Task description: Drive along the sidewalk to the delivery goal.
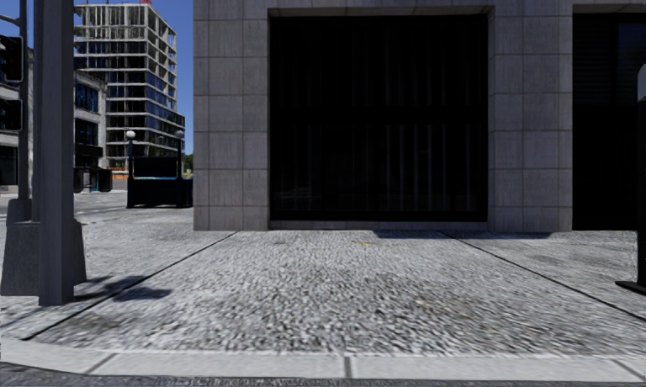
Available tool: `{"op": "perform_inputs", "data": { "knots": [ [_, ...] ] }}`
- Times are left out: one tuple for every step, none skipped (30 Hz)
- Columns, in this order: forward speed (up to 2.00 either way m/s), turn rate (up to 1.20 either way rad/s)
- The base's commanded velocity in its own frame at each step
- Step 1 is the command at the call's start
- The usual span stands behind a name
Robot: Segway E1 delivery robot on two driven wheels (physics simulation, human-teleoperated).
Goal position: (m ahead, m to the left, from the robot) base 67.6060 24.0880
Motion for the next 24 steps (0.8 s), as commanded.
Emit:
{"op": "perform_inputs", "data": {
  "knots": [
    [1.94, 0.00],
    [1.94, 0.00],
    [1.93, 0.00],
    [1.93, 0.00],
    [1.93, 0.00],
    [1.93, 0.00],
    [1.93, 0.00],
    [1.93, 0.00],
    [1.93, 0.00],
    [1.93, 0.00],
    [1.93, 0.00],
    [1.93, 0.00],
    [1.93, 0.00],
    [1.93, 0.00],
    [1.93, 0.00],
    [1.93, 0.00],
    [1.93, 0.00],
    [1.93, 0.00],
    [1.93, 0.00],
    [1.93, 0.00],
    [1.93, 0.00],
    [1.93, 0.00],
    [1.93, 0.00],
    [1.93, 0.08]
  ]
}}
